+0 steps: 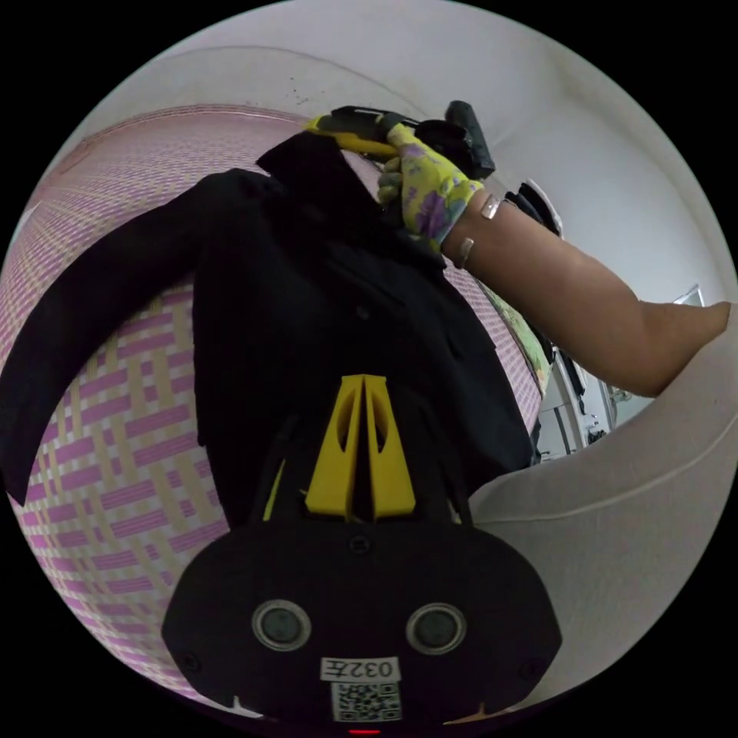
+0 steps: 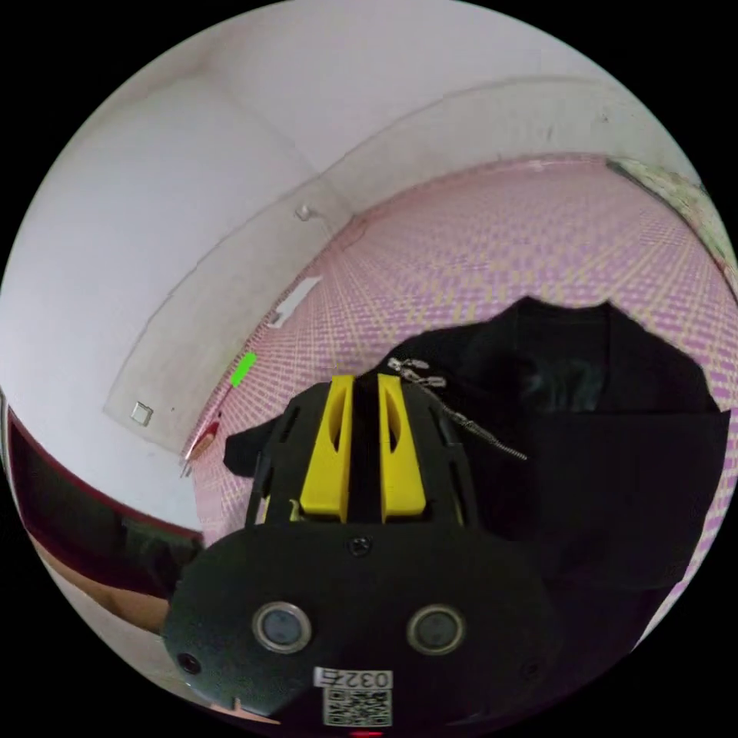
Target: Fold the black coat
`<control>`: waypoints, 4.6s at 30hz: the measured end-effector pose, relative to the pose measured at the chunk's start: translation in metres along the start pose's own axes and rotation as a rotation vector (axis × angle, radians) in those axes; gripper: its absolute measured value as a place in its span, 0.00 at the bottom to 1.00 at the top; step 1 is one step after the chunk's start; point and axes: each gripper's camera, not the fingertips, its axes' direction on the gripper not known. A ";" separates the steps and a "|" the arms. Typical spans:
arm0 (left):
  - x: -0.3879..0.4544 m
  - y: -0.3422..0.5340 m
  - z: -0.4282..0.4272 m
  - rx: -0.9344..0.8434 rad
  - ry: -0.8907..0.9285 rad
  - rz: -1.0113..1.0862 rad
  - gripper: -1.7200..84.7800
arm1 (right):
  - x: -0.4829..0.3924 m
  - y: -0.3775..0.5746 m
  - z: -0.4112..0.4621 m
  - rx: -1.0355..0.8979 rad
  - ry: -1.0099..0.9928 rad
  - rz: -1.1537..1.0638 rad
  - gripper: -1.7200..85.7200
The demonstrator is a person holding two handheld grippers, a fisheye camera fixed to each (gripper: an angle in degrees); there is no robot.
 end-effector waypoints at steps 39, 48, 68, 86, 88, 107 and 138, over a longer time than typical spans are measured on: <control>-0.196 0.286 -0.126 1.143 0.235 -1.170 0.01 | 0.147 0.266 -0.269 -0.046 -0.087 0.350 0.04; 0.059 -0.034 -0.146 0.770 -0.137 -0.272 0.01 | 0.181 0.282 -0.315 0.022 -0.108 0.414 0.04; 0.213 -0.229 0.179 0.156 -0.047 -0.089 0.01 | 0.265 0.238 -0.350 -0.009 -0.106 0.498 0.04; 0.091 -0.240 0.094 0.219 -0.189 -0.291 0.01 | 0.257 0.044 -0.294 -0.015 -0.114 0.274 0.05; 0.069 -0.244 0.086 0.218 -0.235 -0.319 0.01 | 0.253 0.009 -0.276 -0.019 -0.111 0.229 0.05; -0.021 -0.223 0.071 0.310 0.034 -0.380 0.02 | 0.306 -0.019 -0.342 -0.033 -0.015 0.347 0.04; -0.072 0.037 0.145 -0.124 0.333 -0.288 0.08 | 0.302 0.168 -0.420 -0.495 -0.399 0.388 0.10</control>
